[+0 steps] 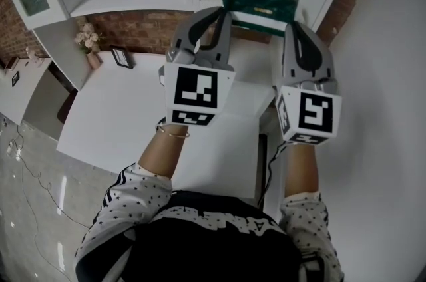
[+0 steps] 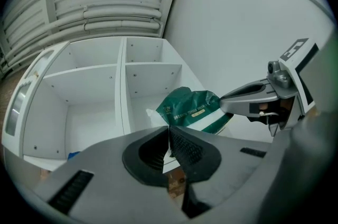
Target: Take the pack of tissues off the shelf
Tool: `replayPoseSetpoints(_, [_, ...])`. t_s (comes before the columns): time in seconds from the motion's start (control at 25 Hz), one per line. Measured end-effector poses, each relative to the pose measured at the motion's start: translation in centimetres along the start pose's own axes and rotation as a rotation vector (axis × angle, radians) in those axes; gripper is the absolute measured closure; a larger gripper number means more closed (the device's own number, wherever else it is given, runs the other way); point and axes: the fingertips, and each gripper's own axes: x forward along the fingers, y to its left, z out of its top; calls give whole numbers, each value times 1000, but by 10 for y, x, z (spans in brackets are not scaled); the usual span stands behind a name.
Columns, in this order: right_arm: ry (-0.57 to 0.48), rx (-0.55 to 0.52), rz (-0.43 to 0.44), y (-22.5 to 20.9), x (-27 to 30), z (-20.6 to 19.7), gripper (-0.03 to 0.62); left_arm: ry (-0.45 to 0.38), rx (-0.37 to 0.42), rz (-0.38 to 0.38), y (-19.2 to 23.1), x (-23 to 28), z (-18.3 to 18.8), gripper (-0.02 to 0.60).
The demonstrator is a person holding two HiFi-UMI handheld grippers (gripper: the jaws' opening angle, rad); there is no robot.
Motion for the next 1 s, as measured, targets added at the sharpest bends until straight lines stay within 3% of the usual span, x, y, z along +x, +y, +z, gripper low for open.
replayPoseSetpoints(0.44, [0,17,24,25,-28,-16,557,10,27,-8,-12,-33,-18,538])
replayPoseSetpoints(0.8, [31,71,26,36,-48,-35,557,46,5,-35,-26,-48,-39,538])
replayPoseSetpoints(1.0, [48,92,24,44,-57,-44,557,79,-48,-52,-32,-57,-54,538])
